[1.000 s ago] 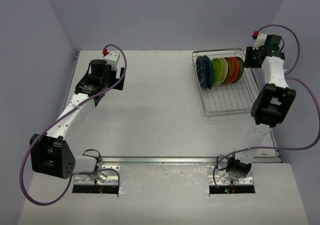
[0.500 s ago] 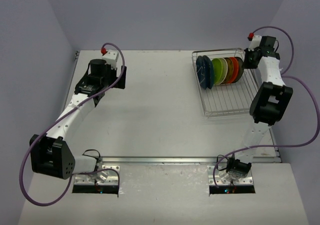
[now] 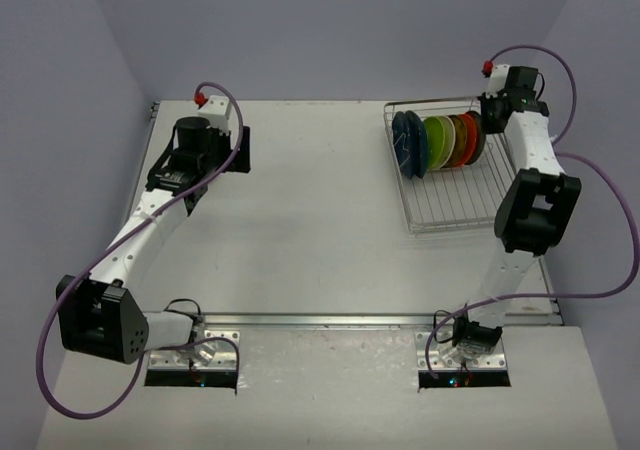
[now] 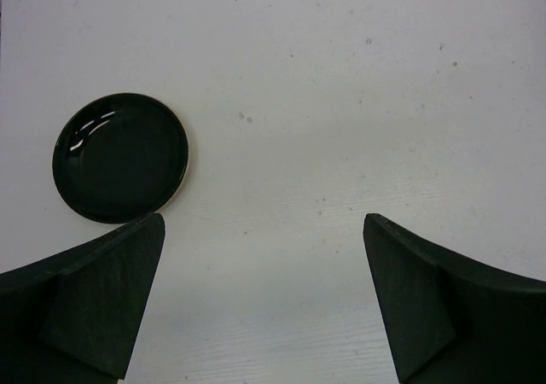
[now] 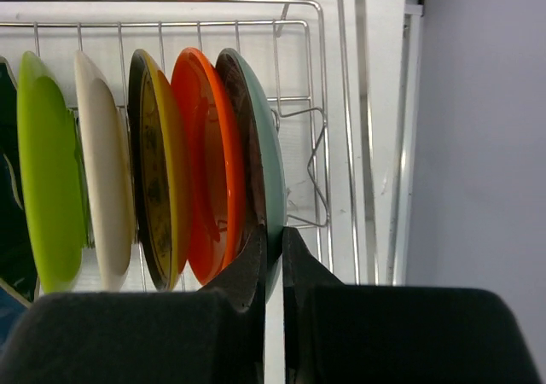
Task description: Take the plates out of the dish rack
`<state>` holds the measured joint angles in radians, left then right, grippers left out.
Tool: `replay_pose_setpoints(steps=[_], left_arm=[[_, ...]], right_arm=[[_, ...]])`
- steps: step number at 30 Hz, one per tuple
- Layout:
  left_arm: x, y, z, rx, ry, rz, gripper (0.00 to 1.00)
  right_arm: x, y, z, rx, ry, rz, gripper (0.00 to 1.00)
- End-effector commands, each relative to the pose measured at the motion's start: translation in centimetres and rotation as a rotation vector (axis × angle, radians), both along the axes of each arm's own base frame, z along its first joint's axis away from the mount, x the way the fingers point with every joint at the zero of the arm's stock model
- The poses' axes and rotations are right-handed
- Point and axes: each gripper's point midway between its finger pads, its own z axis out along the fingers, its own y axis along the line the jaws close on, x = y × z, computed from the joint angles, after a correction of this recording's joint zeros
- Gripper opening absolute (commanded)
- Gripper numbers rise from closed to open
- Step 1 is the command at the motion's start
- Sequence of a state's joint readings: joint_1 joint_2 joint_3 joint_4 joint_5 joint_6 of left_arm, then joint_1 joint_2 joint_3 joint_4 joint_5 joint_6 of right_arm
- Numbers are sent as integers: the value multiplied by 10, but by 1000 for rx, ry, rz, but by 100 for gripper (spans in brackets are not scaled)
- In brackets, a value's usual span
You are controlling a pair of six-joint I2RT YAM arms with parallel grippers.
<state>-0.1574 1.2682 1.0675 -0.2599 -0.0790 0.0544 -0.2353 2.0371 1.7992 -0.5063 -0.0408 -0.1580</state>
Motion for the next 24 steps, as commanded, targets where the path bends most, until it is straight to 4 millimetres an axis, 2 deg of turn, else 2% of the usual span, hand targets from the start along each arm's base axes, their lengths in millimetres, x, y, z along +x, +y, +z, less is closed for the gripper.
replay_pose_setpoints(steps=[1, 3, 5, 9, 14, 18, 21, 24], left_arm=[[10, 7, 26, -1, -67, 42, 100], [10, 6, 26, -1, -69, 41, 100], [11, 6, 28, -2, -72, 39, 100], [13, 4, 30, -3, -75, 24, 100], [13, -12, 39, -36, -88, -60, 100], [8, -42, 44, -121, -87, -210, 98], [3, -68, 52, -205, -89, -329, 95], [-1, -89, 54, -307, -54, -412, 94]], right_arm=[[4, 9, 107, -93, -222, 18, 0], [3, 14, 119, -114, -245, 24, 0], [-1, 16, 141, -152, -286, 28, 0], [-6, 23, 163, -192, -325, 49, 0], [-24, 32, 200, -188, -395, 82, 0], [-35, 50, 212, -132, -416, 140, 0], [-52, 78, 217, -18, -422, 223, 0], [-67, 110, 210, 78, -406, 300, 0]])
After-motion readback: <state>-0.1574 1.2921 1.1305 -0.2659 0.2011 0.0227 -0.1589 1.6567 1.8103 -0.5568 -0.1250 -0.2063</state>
